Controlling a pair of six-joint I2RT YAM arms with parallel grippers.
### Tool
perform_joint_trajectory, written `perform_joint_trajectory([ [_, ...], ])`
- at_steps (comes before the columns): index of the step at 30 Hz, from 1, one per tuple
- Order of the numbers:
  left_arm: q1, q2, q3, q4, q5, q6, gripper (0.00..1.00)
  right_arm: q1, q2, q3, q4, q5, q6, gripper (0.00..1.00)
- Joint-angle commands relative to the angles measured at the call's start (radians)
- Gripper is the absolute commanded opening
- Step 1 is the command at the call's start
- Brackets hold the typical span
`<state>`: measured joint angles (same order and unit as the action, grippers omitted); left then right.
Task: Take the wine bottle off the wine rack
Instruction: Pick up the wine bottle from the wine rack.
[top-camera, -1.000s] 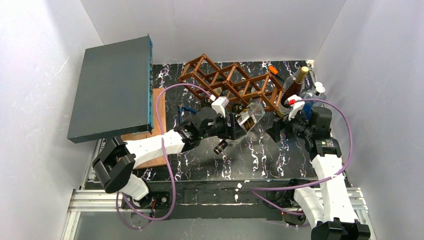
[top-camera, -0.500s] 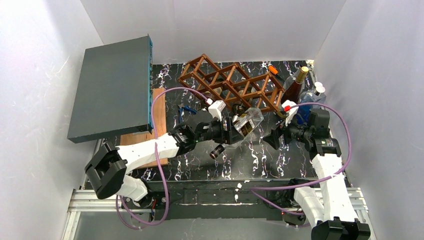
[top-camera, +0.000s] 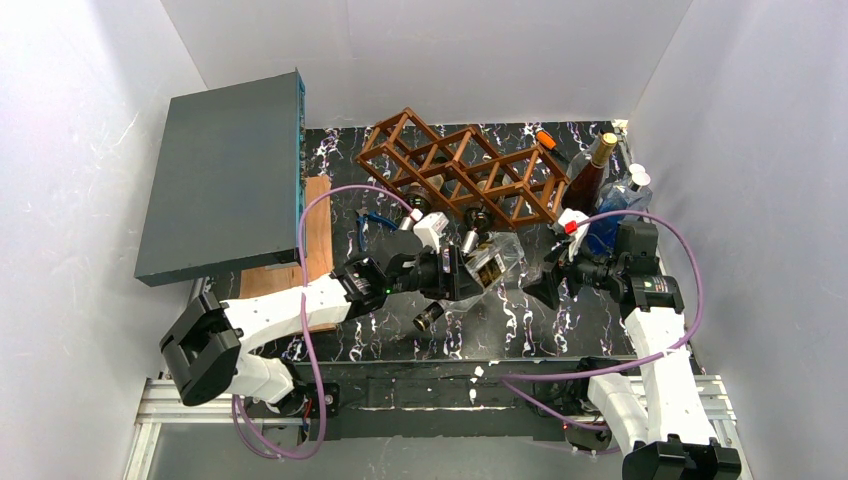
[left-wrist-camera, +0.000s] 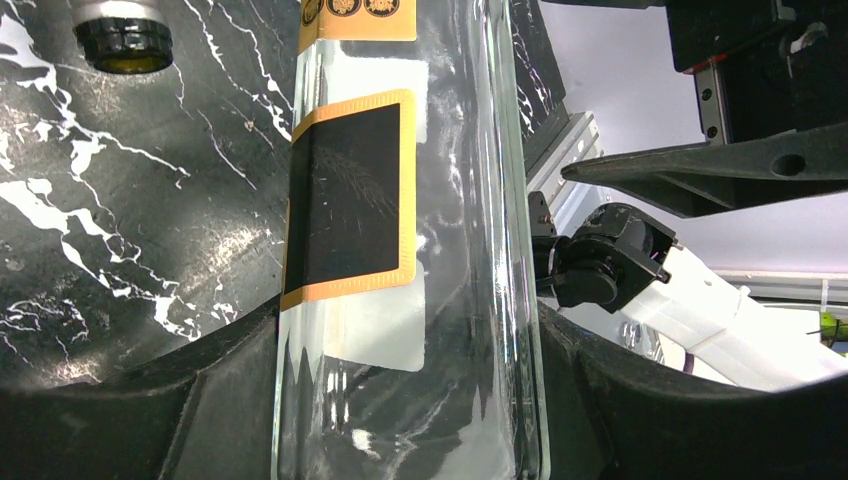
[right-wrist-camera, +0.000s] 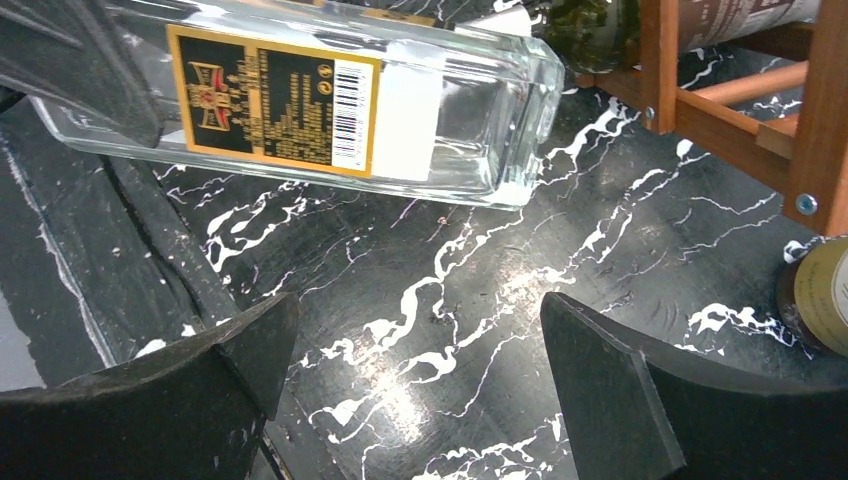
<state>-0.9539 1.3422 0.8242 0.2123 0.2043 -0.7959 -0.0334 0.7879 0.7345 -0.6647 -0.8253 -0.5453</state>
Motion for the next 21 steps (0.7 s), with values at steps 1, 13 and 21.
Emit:
perform_joint_trajectory([
  [1,-0.012,-0.080,0.010,0.111,0.029,-0.032,0.00,-0.007,0.001,0.056,-0.058,-0.076,-0.077,1.00],
  [13,-0.025,-0.037,0.018,0.092,0.046,-0.117,0.00,-0.005,0.042,0.086,-0.301,-0.251,-0.461,1.00],
  [21,-0.044,0.010,0.053,0.038,0.061,-0.189,0.00,-0.005,0.068,0.077,-0.533,-0.288,-0.911,1.00],
])
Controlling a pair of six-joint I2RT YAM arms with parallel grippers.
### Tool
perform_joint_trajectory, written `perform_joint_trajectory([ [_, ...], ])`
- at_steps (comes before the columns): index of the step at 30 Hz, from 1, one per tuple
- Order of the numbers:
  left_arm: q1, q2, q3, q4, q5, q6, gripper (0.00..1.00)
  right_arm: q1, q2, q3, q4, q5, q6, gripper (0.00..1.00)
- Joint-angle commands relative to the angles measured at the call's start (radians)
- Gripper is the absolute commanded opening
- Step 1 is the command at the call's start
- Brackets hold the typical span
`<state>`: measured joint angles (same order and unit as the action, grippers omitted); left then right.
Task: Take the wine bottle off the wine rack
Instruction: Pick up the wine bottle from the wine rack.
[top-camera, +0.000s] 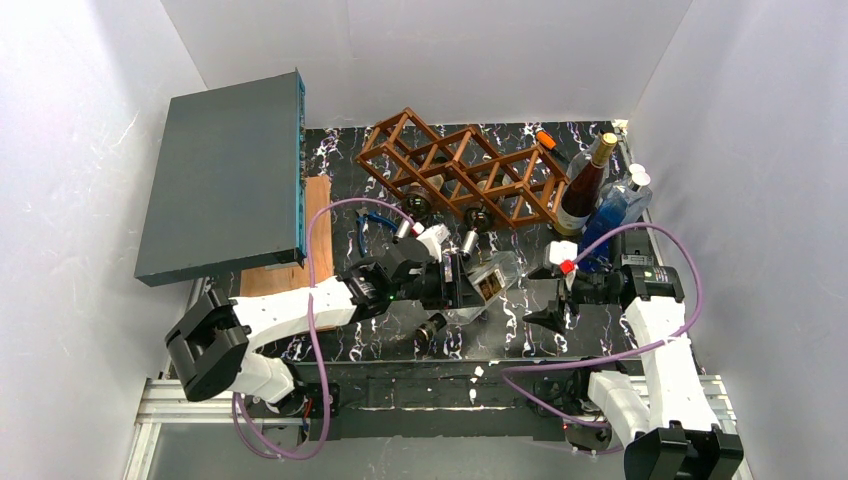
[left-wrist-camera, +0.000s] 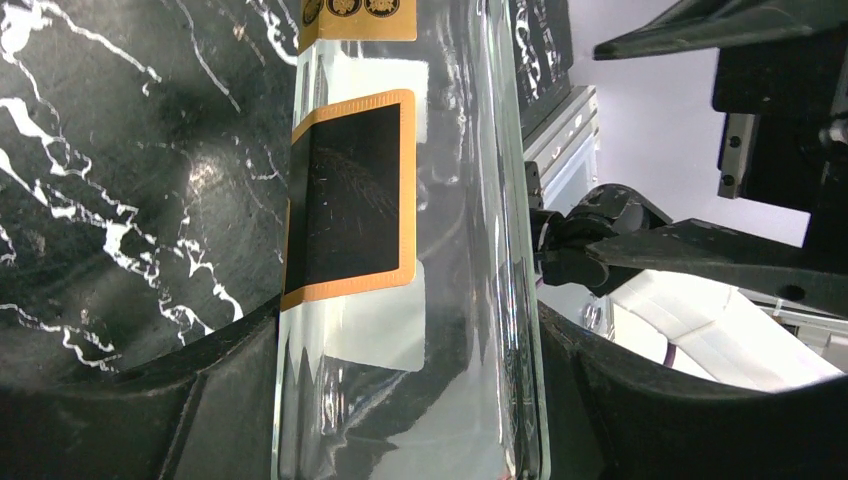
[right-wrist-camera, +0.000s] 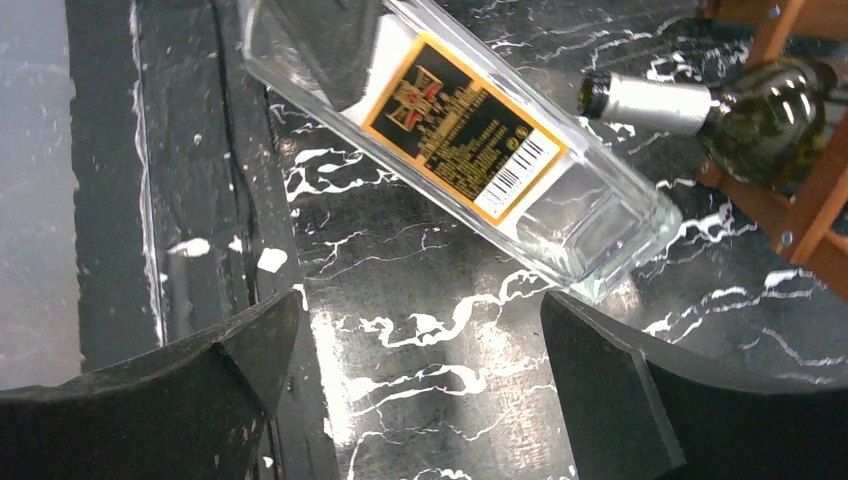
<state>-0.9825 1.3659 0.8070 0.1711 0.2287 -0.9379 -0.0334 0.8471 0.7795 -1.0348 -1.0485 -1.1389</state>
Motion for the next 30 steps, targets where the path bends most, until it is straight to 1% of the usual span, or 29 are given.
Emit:
perform_joint_trajectory([
  [1,-0.018,-0.005,0.078,0.069,0.037,-0.051,0.00,-0.004,0.014,0.027,-0.180,-0.072,-0.368,1.00],
  [3,-0.023,0.010,0.093,0.046,0.042,-0.062,0.00,-0.002,0.028,0.014,-0.203,-0.090,-0.466,1.00],
  [5,-0.027,0.029,0.107,0.037,0.053,-0.076,0.00,0.000,0.047,0.003,-0.210,-0.107,-0.530,1.00],
  [10,-0.035,0.072,0.135,0.030,0.074,-0.110,0.00,0.016,0.103,-0.017,-0.201,-0.129,-0.650,1.00],
  [13,-0.036,0.096,0.151,0.030,0.095,-0.130,0.00,0.030,0.124,-0.025,-0.181,-0.125,-0.679,1.00],
  [23,-0.036,0.172,0.208,0.028,0.183,-0.187,0.00,0.147,0.203,-0.037,-0.016,-0.075,-0.663,1.00],
  [28,-0.036,0.184,0.221,0.027,0.201,-0.193,0.00,0.204,0.218,-0.044,0.117,-0.025,-0.558,1.00],
  [30,-0.036,0.186,0.225,0.027,0.205,-0.194,0.00,0.230,0.227,-0.051,0.143,0.008,-0.537,1.00],
])
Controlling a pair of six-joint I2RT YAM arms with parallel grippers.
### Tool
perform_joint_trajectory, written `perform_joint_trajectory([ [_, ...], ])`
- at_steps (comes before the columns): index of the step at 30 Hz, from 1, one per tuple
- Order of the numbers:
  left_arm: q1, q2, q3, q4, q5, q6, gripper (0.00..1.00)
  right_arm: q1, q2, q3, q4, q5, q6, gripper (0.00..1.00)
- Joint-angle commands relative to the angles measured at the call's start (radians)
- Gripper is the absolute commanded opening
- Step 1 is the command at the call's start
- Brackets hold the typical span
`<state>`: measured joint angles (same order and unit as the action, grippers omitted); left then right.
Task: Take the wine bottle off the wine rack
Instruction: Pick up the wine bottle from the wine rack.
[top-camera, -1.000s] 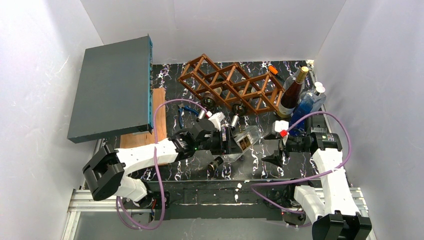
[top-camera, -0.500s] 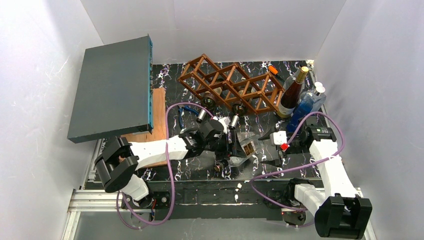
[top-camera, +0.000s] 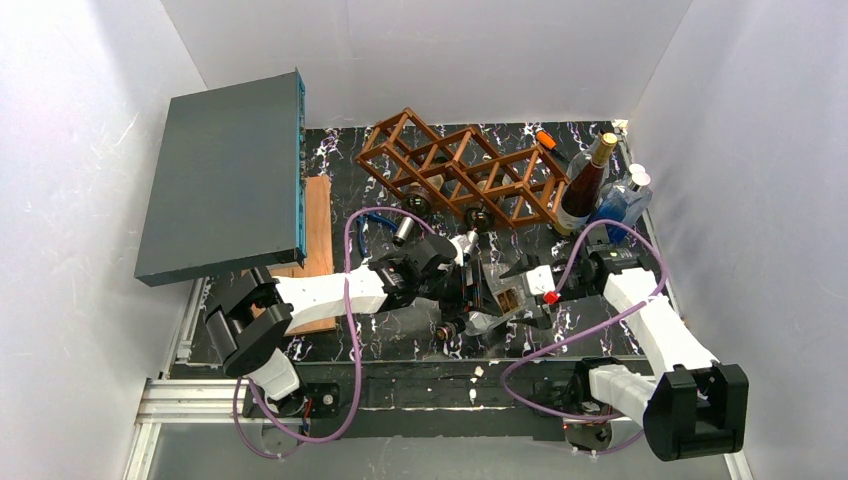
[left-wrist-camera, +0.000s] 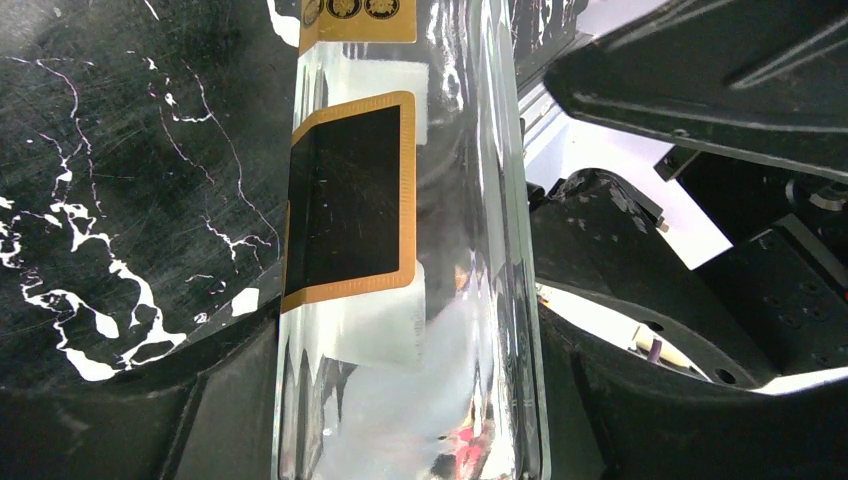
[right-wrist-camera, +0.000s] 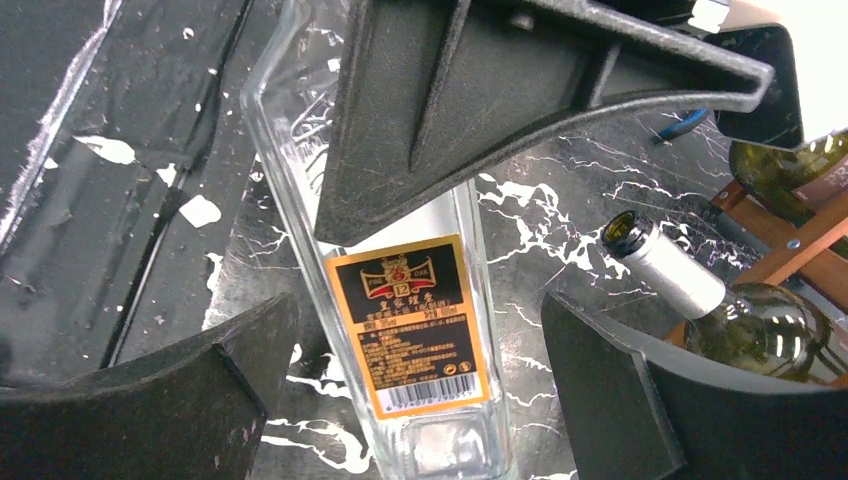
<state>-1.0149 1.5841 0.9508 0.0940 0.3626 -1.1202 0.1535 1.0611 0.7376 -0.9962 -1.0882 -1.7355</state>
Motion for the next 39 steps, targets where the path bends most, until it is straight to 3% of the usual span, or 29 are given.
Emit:
perform_joint_trajectory([
  [1,-0.004,-0.032,0.083,0.103,0.071,-0.011,0.00,0.058,0.016,-0.015,0.113,0.062,0.066,1.00],
  [10,-0.004,-0.017,0.090,0.102,0.091,-0.016,0.00,0.171,0.038,-0.058,0.287,0.189,0.218,1.00],
  [15,-0.004,-0.012,0.088,0.103,0.097,-0.020,0.00,0.200,0.040,-0.071,0.312,0.221,0.229,0.87],
  [19,-0.004,-0.006,0.093,0.103,0.103,-0.023,0.07,0.213,0.051,-0.078,0.315,0.224,0.219,0.77],
  [22,-0.004,-0.004,0.095,0.104,0.108,-0.023,0.15,0.223,0.061,-0.076,0.309,0.225,0.211,0.68],
  [25,-0.004,-0.010,0.091,0.104,0.110,-0.024,0.25,0.225,0.074,-0.058,0.287,0.205,0.209,0.52],
  [28,-0.002,-0.026,0.081,0.104,0.109,-0.022,0.42,0.225,0.084,-0.041,0.257,0.184,0.207,0.38],
  [32,0.008,-0.065,0.056,0.104,0.107,-0.015,0.63,0.225,0.085,-0.035,0.242,0.161,0.208,0.30],
  [39,0.027,-0.144,-0.003,0.120,0.103,-0.003,0.84,0.221,0.093,-0.032,0.244,0.122,0.235,0.22],
])
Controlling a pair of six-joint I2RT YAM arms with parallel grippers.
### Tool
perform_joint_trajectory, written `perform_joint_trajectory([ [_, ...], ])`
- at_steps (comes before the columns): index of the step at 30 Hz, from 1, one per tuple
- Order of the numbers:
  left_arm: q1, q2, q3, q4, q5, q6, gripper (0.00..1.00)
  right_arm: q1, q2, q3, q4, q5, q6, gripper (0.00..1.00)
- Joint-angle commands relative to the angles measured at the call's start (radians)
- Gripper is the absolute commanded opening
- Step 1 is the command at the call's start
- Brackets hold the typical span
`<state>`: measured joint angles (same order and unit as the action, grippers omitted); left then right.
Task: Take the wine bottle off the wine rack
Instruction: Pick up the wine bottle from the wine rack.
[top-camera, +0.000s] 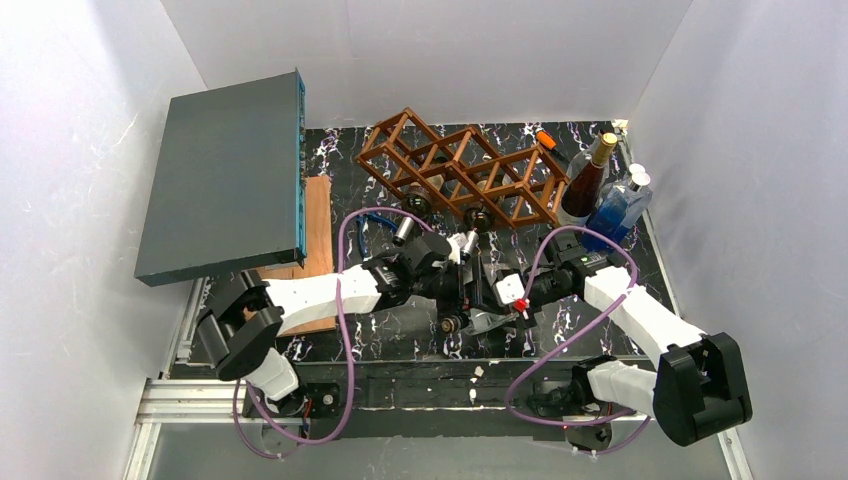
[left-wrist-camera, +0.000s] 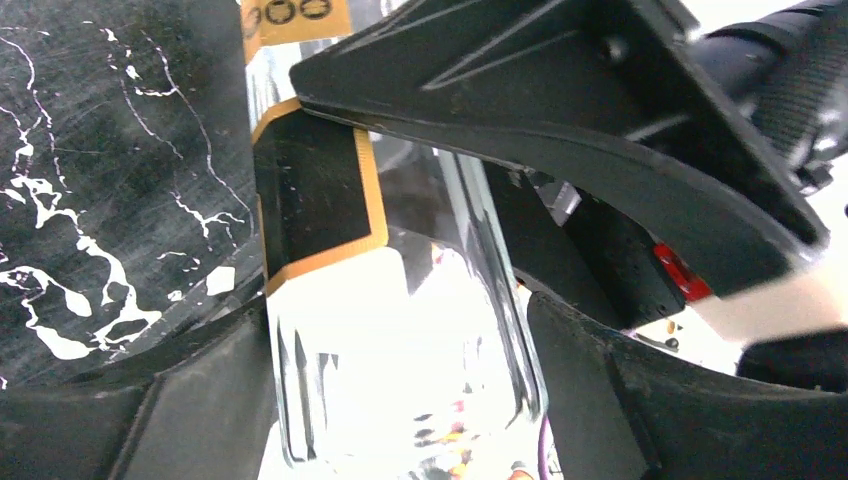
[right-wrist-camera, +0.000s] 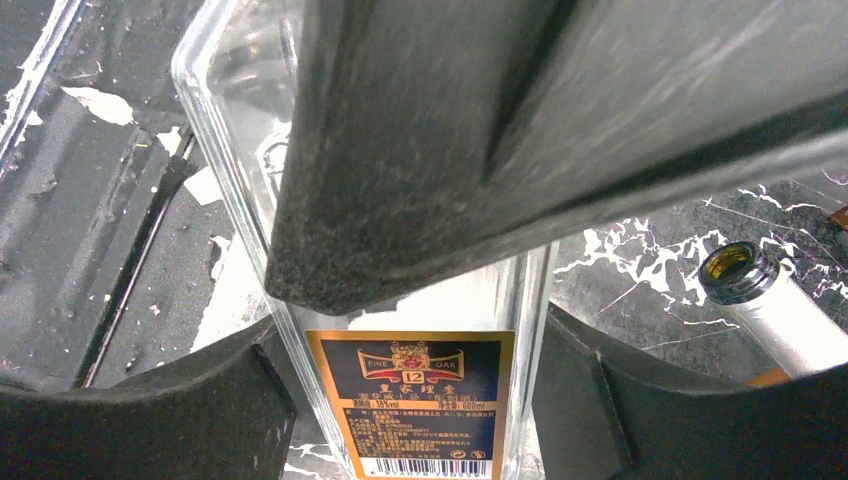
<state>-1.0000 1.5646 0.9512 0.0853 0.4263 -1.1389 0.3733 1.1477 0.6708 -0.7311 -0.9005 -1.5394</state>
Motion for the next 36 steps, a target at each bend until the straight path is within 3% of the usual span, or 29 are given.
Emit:
perform_joint_trajectory([
  [1,0.015,-0.138,-0.012,0.132,0.037,0.019,0.87,0.001,0.007,0.034,-0.019,-0.068,0.043,0.22],
  [6,0.018,-0.198,-0.047,0.136,0.011,0.047,0.98,-0.008,0.013,0.039,-0.018,-0.099,0.060,0.19],
  [28,0.021,-0.488,-0.149,0.213,-0.191,0.356,0.98,-0.059,0.053,0.050,-0.014,-0.232,0.107,0.17],
  [36,0.021,-0.605,-0.237,0.238,-0.237,0.543,0.98,-0.112,0.076,0.056,-0.016,-0.296,0.127,0.16],
])
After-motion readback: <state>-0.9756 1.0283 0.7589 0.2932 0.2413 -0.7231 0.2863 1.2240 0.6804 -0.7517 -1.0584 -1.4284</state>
